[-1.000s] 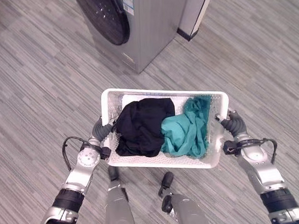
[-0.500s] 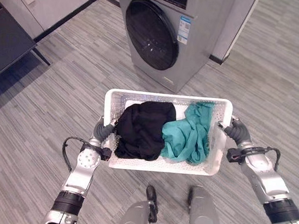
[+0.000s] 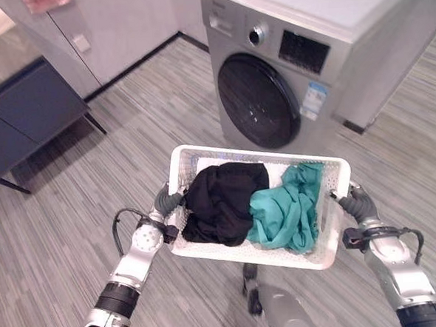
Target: Grab the laundry basket,head to the washer,open it,put in the laundry and shut it.
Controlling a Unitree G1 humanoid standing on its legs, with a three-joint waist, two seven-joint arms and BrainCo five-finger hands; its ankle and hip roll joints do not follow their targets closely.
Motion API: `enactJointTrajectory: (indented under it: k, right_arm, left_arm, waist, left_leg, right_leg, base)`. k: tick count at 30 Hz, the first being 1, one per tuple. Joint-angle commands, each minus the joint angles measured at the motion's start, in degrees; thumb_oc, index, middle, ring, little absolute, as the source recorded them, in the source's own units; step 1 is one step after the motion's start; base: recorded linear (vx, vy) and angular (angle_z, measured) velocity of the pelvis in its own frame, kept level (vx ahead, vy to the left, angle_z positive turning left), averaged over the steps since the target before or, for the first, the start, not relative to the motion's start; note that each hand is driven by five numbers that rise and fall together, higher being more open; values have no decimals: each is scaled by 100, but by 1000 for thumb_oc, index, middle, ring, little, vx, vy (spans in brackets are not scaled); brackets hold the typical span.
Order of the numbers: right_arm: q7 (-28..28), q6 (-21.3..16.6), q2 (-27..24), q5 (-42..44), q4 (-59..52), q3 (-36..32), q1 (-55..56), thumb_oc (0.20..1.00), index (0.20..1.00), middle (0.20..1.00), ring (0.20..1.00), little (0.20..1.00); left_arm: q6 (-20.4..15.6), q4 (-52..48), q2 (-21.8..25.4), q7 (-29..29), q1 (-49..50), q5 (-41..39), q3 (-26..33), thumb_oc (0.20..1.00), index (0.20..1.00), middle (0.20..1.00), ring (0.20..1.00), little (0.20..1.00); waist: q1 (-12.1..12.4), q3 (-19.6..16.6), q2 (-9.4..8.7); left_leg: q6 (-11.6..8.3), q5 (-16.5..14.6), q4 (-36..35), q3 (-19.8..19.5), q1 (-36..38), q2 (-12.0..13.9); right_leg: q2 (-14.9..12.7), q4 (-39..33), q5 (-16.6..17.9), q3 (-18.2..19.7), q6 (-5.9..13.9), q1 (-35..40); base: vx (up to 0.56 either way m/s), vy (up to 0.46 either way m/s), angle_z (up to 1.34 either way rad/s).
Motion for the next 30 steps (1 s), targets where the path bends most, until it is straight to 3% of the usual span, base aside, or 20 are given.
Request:
enactJointTrajectory:
  k: [1,2,3,5,7,8,10,13,14,16,18,19,25,30]
  right_arm:
    - [-311,-463,-406,42,48,-579,-249,200,200,200,200,200]
    - [-307,-414,-386,12,18,-581,-159,200,200,200,200,200]
    - [-290,-351,-318,-35,-26,-626,55,200,200,200,200,200]
    - [-285,-329,-271,-59,-49,-633,155,200,200,200,200,200]
    - [-248,-311,-196,-118,-85,-607,287,200,200,200,200,200]
    - [-243,-316,-192,-134,-54,-576,288,200,200,200,200,200]
    - [-214,-327,-142,-139,-13,-526,327,200,200,200,200,200]
    - [-183,-365,-75,-109,63,-472,285,200,200,200,200,200]
    - [-207,-377,-67,-109,104,-460,258,200,200,200,200,200]
    - [-168,-367,45,-131,139,-473,336,200,200,200,200,200]
    - [-178,-375,146,-170,132,-495,411,200,200,200,200,200]
    - [-161,-361,230,-149,193,-435,364,200,200,200,200,200]
    - [-89,-353,310,-171,66,-385,174,200,200,200,200,200]
    - [39,-460,357,-104,-689,-895,546,200,200,200,200,200]
  left_arm:
    - [-167,-86,979,433,-238,-176,997,200,200,200,200,200]
    - [-153,-46,971,470,-261,-182,999,200,200,200,200,200]
    - [-135,-27,964,486,-234,-213,1050,200,200,200,200,200]
    - [-131,-29,979,485,-201,-218,1063,200,200,200,200,200]
    - [-126,-41,1035,500,-117,-217,1103,200,200,200,200,200]
    - [-133,-40,1088,537,-7,-242,1196,200,200,200,200,200]
    - [-143,-95,1141,574,157,-301,1304,200,200,200,200,200]
    - [-156,-153,1227,658,378,-321,1499,200,200,200,200,200]
    - [-163,-162,1241,678,408,-336,1530,200,200,200,200,200]
    - [-182,-178,1199,670,587,-327,1670,200,200,200,200,200]
    - [-222,-179,1167,682,632,-326,1672,200,200,200,200,200]
    - [-255,-205,1211,665,730,-342,1725,200,200,200,200,200]
    - [-292,-309,1442,699,847,-489,1960,200,200,200,200,200]
    - [-357,-779,1599,765,1190,-354,2506,200,200,200,200,200]
  waist:
    - [103,-190,-509]
    - [113,-142,-531]
    - [103,-70,-571]
    - [121,-57,-582]
    - [195,-85,-615]
    - [289,-71,-619]
    - [358,-127,-605]
    - [472,-137,-458]
    - [479,-121,-421]
    - [449,-196,-255]
    - [434,-205,-199]
    - [457,-235,-159]
    - [513,-211,-160]
    - [452,-231,-244]
  left_leg:
    - [38,1118,1271,187,-592,1124]
    - [118,1041,1496,124,-850,1230]
    - [253,846,1242,44,-1231,1564]
    - [312,753,867,-60,-1353,1580]
    - [452,674,-50,-328,-1284,1310]
    - [583,745,-1072,-729,-1416,1126]
    - [525,994,-2654,-1375,-1124,904]
    - [395,1298,-3738,-2303,-970,762]
    - [380,1320,-3761,-2415,-1046,705]
    - [344,1305,-3871,-2393,-863,725]
    - [313,1271,-3735,-2307,-830,638]
    - [431,1172,-3695,-2230,-791,479]
    - [736,1025,-3688,-1791,-718,299]
    - [893,856,-3581,-1529,-750,250]
  right_leg:
    - [-116,-420,-982,327,839,805]
    - [-115,-498,-996,400,810,961]
    - [-236,-541,-1034,504,872,1156]
    - [-280,-544,-1048,609,912,1204]
    - [-338,-559,-1022,828,988,1255]
    - [-398,-578,-914,924,1053,1238]
    - [-433,-585,-898,1167,1135,1284]
    - [-285,-662,-948,1552,1200,1423]
    - [-273,-641,-971,1624,1194,1450]
    - [-243,-624,-1061,1756,1240,1526]
    - [-372,-574,-1062,1829,1254,1520]
    - [-539,-521,-1068,1997,1345,1493]
    - [-779,-248,-1042,2394,1513,1226]
    - [-926,-156,-996,2559,1642,1027]
  base:
    - [219,-142,-38]
    - [245,-26,-94]
    - [192,32,-73]
    - [151,119,-41]
    - [151,221,-50]
    - [150,259,-73]
    - [222,235,-100]
    - [243,182,-92]
    - [227,229,-73]
    - [196,242,-91]
    - [180,308,-78]
    - [158,307,-26]
    - [57,230,-37]
    - [14,117,-30]
